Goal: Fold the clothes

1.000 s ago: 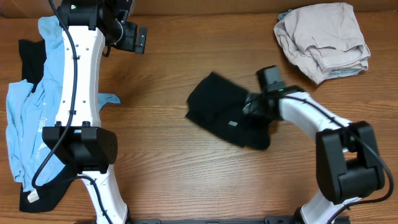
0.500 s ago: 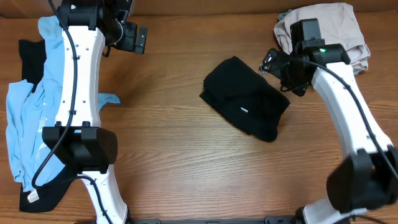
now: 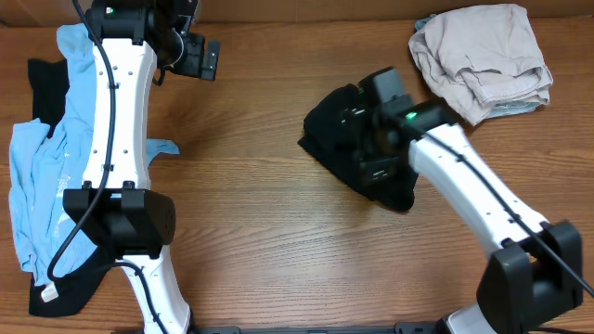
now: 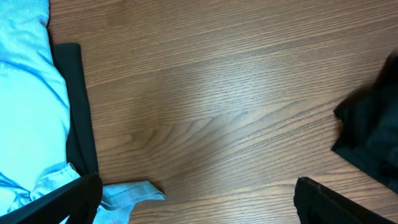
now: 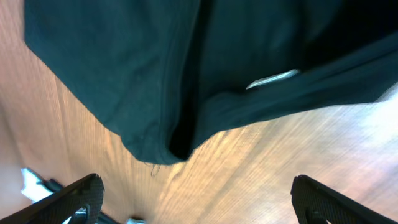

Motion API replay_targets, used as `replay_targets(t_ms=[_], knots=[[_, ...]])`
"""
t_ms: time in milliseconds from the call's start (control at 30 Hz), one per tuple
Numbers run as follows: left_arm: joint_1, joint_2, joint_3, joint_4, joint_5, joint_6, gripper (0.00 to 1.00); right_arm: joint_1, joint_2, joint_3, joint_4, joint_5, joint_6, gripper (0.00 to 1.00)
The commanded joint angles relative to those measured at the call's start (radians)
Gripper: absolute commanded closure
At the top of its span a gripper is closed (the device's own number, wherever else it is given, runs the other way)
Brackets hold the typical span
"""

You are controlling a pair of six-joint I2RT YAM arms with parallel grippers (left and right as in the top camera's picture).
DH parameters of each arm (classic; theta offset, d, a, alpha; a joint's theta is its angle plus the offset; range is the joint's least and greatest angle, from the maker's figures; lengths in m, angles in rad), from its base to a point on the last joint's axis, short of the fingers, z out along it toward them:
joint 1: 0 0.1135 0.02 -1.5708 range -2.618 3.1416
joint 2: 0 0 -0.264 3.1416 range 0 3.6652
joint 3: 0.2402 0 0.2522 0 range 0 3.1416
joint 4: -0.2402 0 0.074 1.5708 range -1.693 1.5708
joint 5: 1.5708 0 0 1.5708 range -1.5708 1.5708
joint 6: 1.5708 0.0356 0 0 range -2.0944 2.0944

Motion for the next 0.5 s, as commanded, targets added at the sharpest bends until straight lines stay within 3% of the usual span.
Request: replay_targets(t_ms=[0,133,467], knots=[[0.000,0.006,-0.006,-0.003,0.001,-0.010,0.00,0.024,0.019,-0.089,0.104,0.054,0.174,0.01],[0.000,0.006,-0.006,-0.002,0.001,-0.010,0.00,0.027,0.052,-0.163,0.177,0.062,0.243,0.03],[0.000,0.006,-0.006,-0.002,0.001,-0.010,0.00,0.027,0.114,-0.220,0.204,0.067,0.245,0.03]])
